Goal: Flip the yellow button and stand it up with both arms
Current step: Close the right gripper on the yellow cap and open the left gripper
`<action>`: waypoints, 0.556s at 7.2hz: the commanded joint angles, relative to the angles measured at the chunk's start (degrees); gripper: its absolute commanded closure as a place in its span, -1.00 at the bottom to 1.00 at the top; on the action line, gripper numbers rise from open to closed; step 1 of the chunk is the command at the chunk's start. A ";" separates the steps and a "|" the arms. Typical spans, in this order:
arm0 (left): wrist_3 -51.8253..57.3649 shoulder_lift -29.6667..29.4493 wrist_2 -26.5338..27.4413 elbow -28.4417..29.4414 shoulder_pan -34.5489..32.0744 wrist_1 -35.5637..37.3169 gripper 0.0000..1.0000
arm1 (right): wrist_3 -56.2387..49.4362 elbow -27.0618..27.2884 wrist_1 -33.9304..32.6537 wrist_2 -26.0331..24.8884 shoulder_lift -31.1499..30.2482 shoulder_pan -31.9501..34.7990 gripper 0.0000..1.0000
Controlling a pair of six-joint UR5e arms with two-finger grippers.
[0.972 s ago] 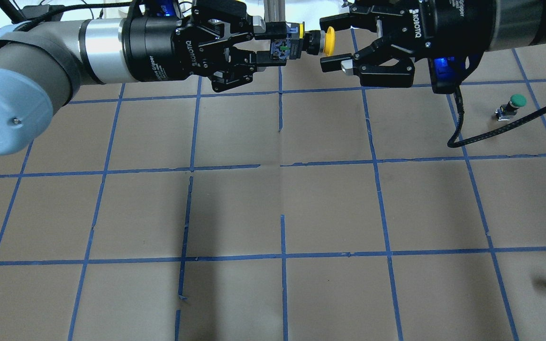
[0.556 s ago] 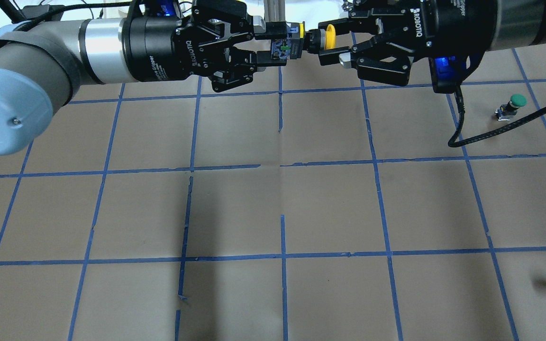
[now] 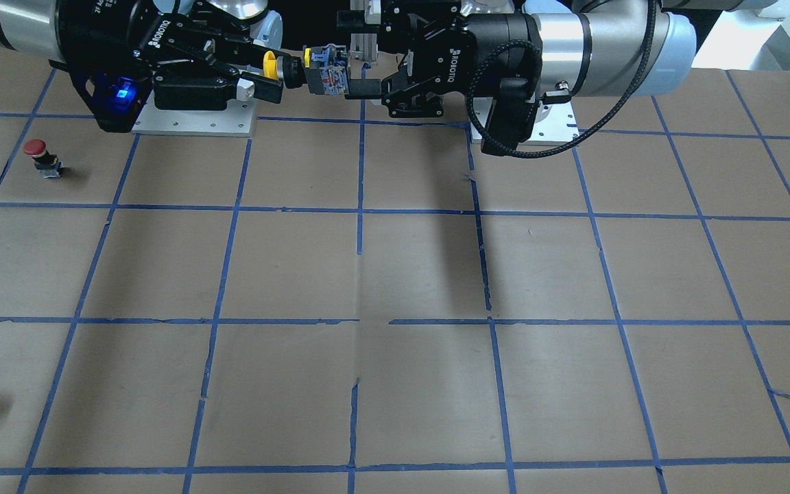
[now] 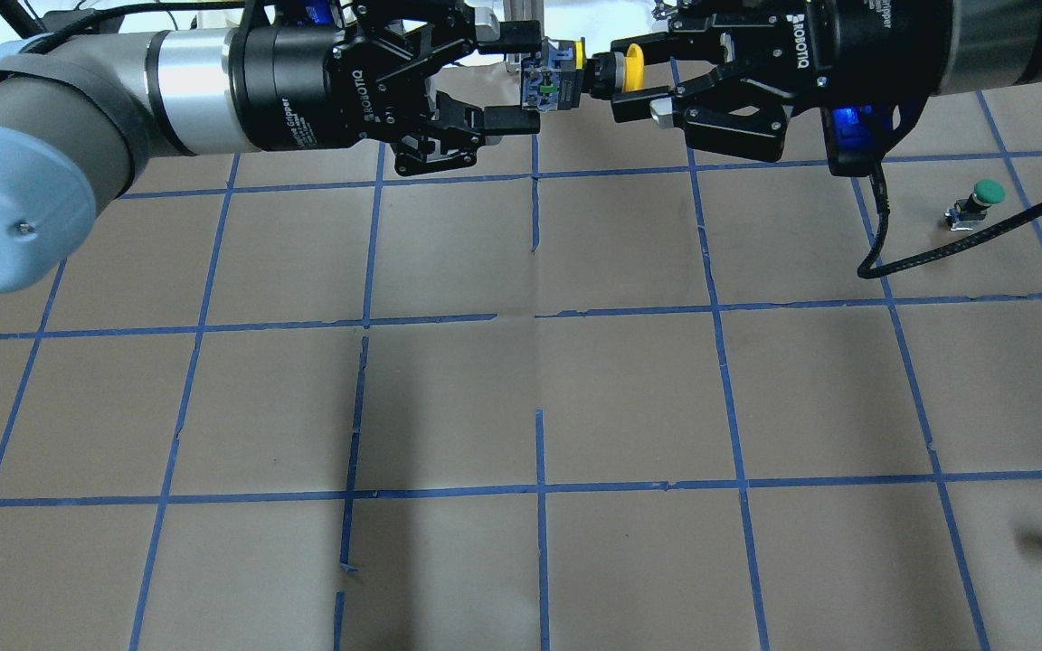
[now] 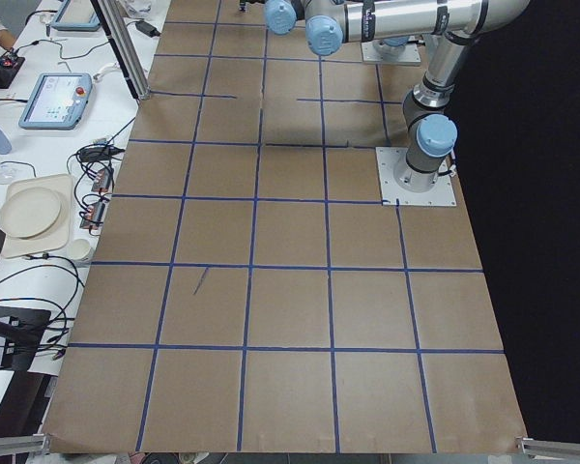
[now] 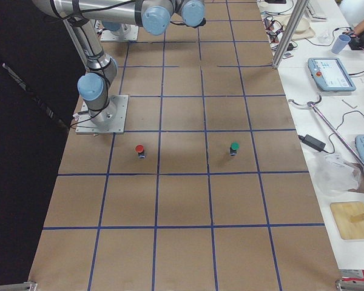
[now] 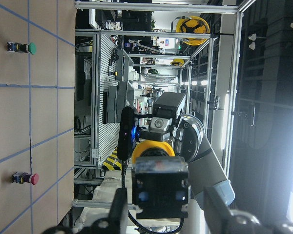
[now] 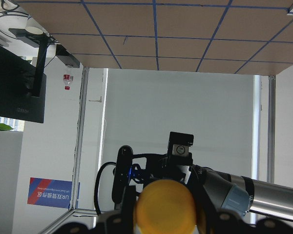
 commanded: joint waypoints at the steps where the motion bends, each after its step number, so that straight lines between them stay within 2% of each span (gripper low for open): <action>1: -2.67 0.00 1.50 0.48 0.90 0.02 -0.99 | 0.08 -0.41 -0.63 -1.85 0.02 -1.57 0.72; 3: -2.86 0.08 14.19 0.49 4.13 0.64 -0.99 | -1.41 -2.43 -1.08 -10.25 -0.07 -3.08 0.71; 4: -2.86 0.08 22.17 0.57 6.07 0.72 -0.99 | -7.16 -2.70 -1.08 -17.43 -0.33 -3.08 0.70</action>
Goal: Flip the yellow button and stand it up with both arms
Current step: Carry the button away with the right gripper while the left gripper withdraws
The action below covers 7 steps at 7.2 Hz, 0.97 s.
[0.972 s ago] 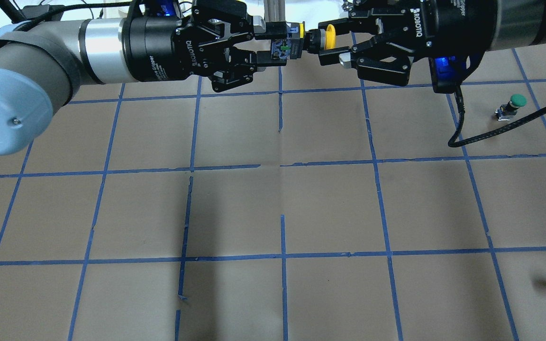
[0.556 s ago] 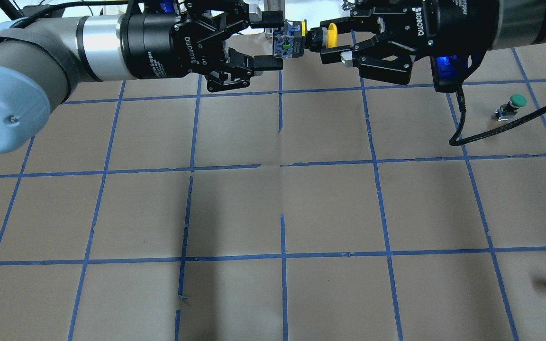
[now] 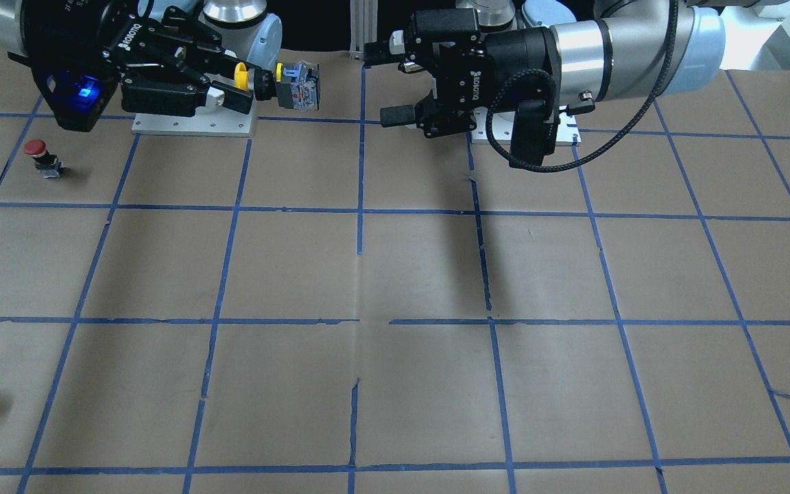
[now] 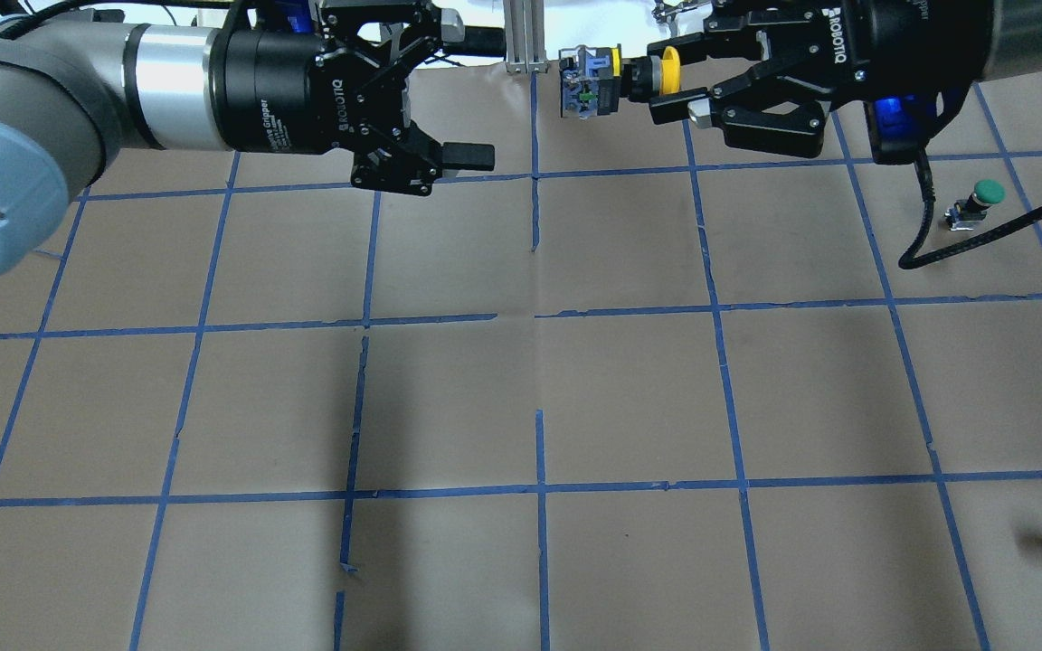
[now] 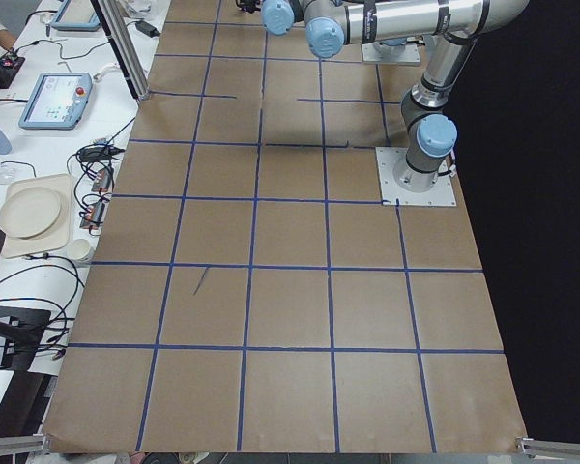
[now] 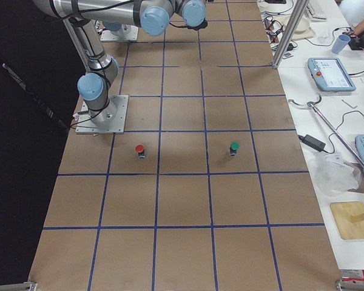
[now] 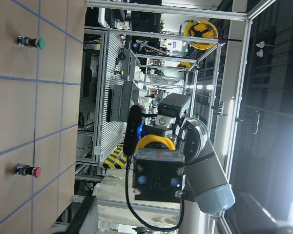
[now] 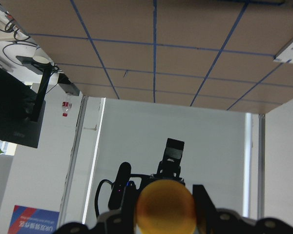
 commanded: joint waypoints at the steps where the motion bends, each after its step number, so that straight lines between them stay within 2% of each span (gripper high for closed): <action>1: -0.71 -0.16 14.89 1.04 2.47 0.26 -0.99 | -9.70 -0.77 0.13 -12.65 -0.23 -0.31 0.70; 3: -6.93 -2.09 30.42 4.37 1.16 8.22 -0.99 | -24.79 -1.04 0.83 -26.77 -0.58 -0.31 0.70; 4: -6.96 -2.10 39.29 5.08 -0.50 9.74 -0.99 | -31.13 -1.56 1.27 -31.11 -0.67 -0.31 0.70; 5: -6.96 -2.19 49.39 5.35 -1.73 12.54 -0.99 | -41.46 -1.65 0.75 -39.77 -0.50 -0.31 0.72; 6: -6.96 -2.27 56.53 5.44 -2.27 13.43 -0.99 | -55.92 -1.57 0.40 -45.86 -0.50 -0.39 0.73; 7: -7.05 -2.80 62.00 5.44 -3.58 15.88 -0.99 | -66.16 -1.39 -1.26 -46.70 -0.50 -1.00 0.73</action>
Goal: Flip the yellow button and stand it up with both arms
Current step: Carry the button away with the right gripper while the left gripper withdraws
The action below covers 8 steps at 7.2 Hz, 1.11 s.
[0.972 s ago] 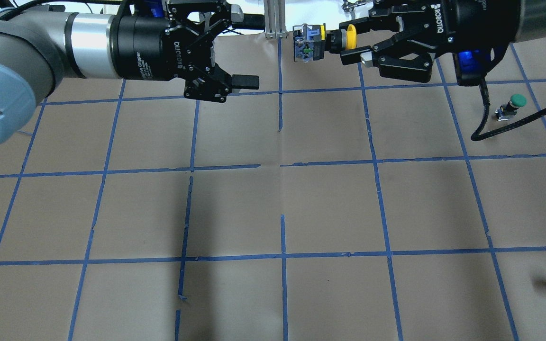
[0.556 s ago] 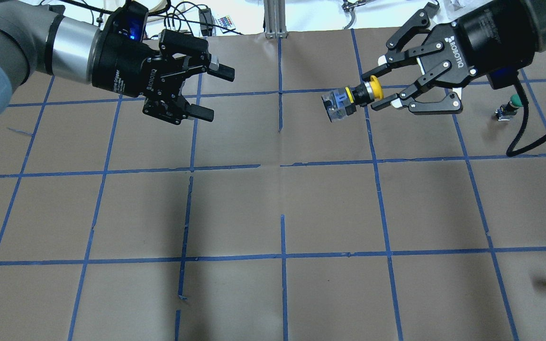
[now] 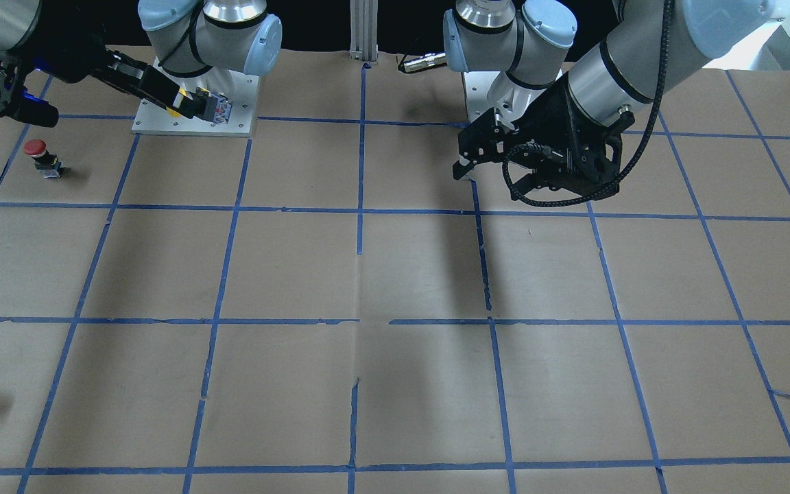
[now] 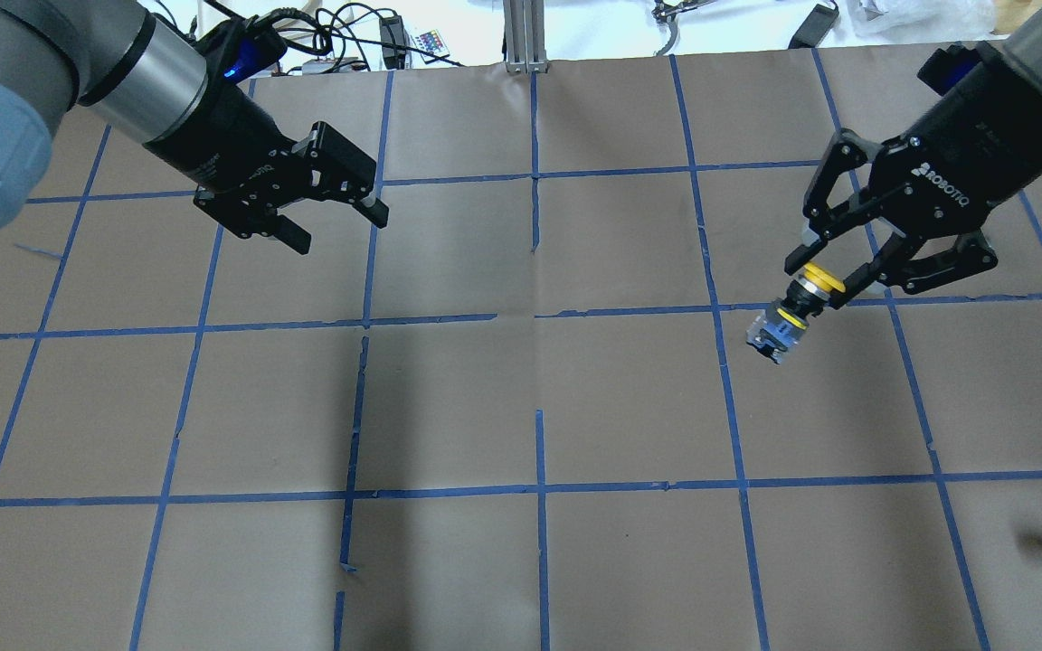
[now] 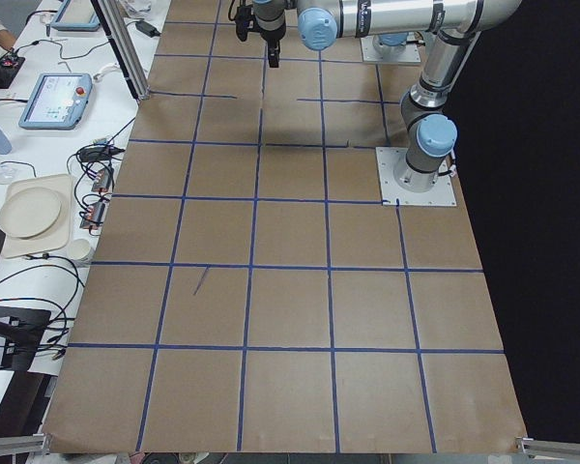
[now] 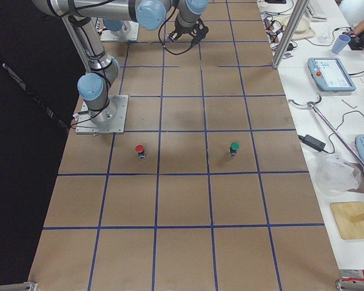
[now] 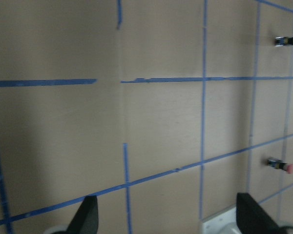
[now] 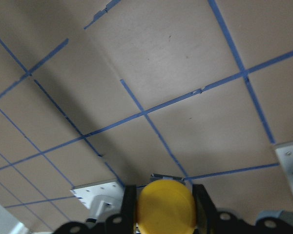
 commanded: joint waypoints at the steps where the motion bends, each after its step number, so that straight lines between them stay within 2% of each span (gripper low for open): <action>1: -0.11 -1.58 15.09 0.11 -3.54 4.38 -0.99 | -24.76 0.90 -4.96 -8.14 0.28 -2.56 0.74; 2: -0.20 -2.20 20.99 0.28 -5.65 7.27 -0.99 | -36.79 2.04 -7.35 -11.05 0.37 -5.37 0.75; 3: -0.02 -3.68 27.05 2.02 -6.46 7.91 -0.99 | -45.96 4.92 -14.25 -12.74 0.63 -7.83 0.75; 4: 0.33 -4.92 27.29 5.78 -6.20 6.00 -0.99 | -55.97 9.56 -22.76 -15.02 0.63 -9.34 0.74; 5: 0.59 -4.23 24.59 8.69 -5.77 3.46 -0.99 | -68.25 13.26 -28.93 -15.04 0.54 -11.96 0.74; 6: 0.59 -3.27 18.56 9.33 -4.11 0.13 -0.99 | -79.69 15.48 -32.56 -14.08 0.63 -15.73 0.74; 8: 0.59 -1.07 18.23 7.76 -3.47 -0.43 -0.99 | -97.99 19.43 -42.75 -13.28 0.81 -20.41 0.74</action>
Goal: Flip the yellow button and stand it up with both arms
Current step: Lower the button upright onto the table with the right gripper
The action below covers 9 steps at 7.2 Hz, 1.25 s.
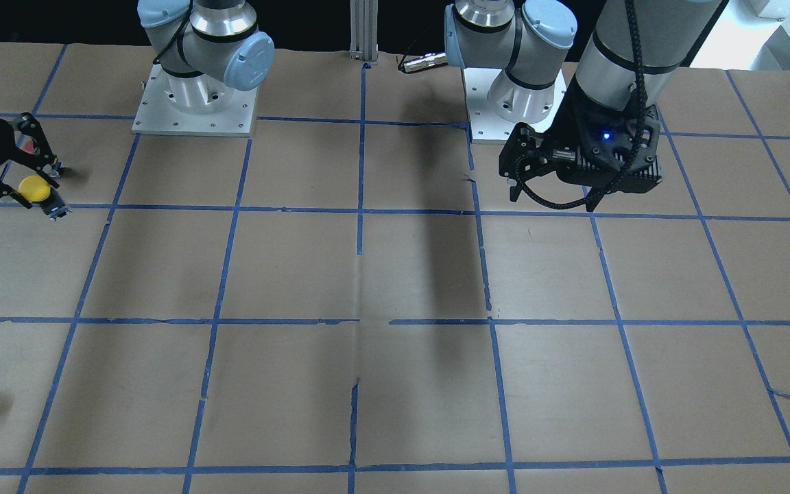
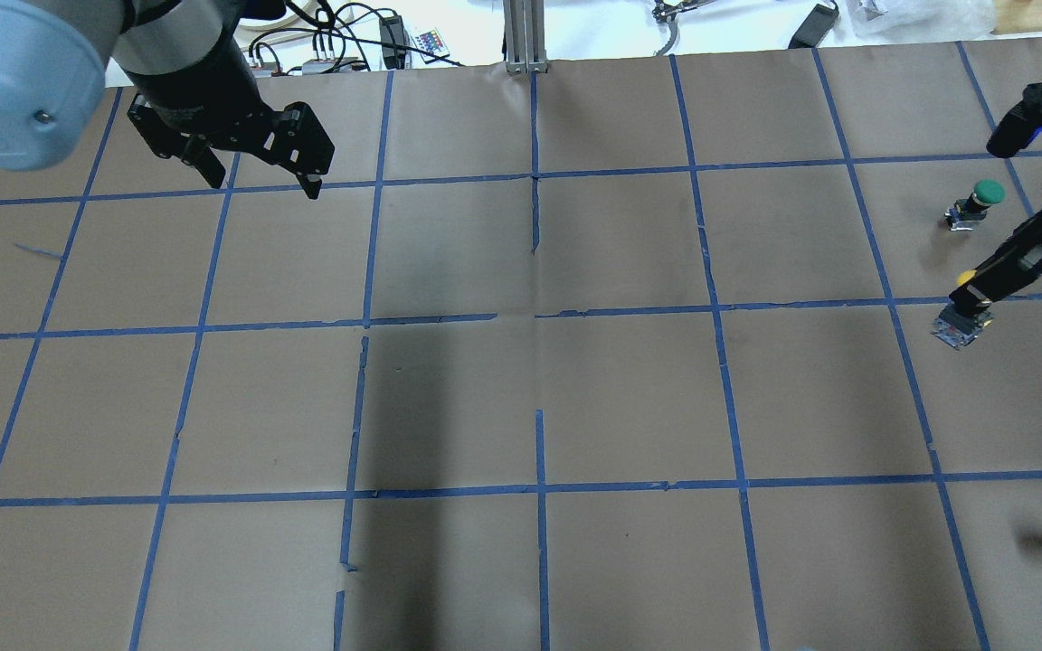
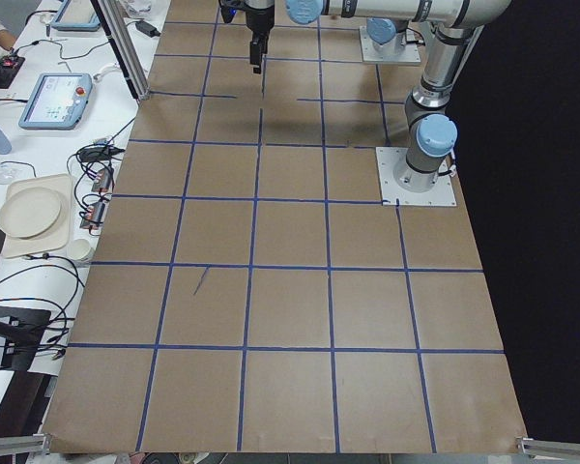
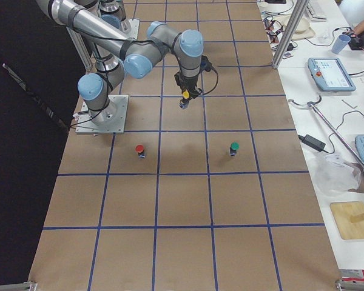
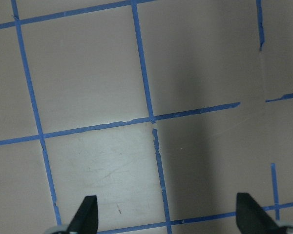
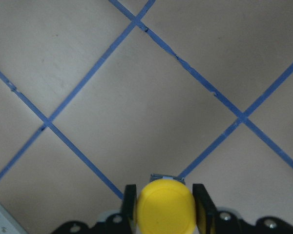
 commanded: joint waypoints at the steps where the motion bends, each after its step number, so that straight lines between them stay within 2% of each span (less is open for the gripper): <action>1: 0.16 2.19 -0.83 -1.15 0.16 -0.67 -0.99 | -18.82 4.84 -8.00 5.24 0.19 -5.35 0.74; 2: 0.33 2.20 -0.66 -1.42 0.33 -0.58 -0.99 | -23.67 5.56 -8.45 7.55 2.19 -7.72 0.74; 4: 0.33 2.38 5.02 -1.95 0.33 -0.06 -0.99 | -34.30 5.30 -16.33 7.57 11.13 -11.16 0.74; 7: -0.72 2.47 4.35 -2.30 0.42 -0.84 -0.99 | -39.50 5.30 -16.63 7.22 13.28 -15.21 0.74; 8: -0.81 2.47 1.92 -2.13 0.86 -2.41 -0.99 | -40.84 5.56 -16.37 7.22 13.46 -15.22 0.74; 9: -1.07 2.47 1.80 -2.21 0.69 -2.51 -0.99 | -40.94 5.39 -16.37 7.22 15.29 -15.39 0.74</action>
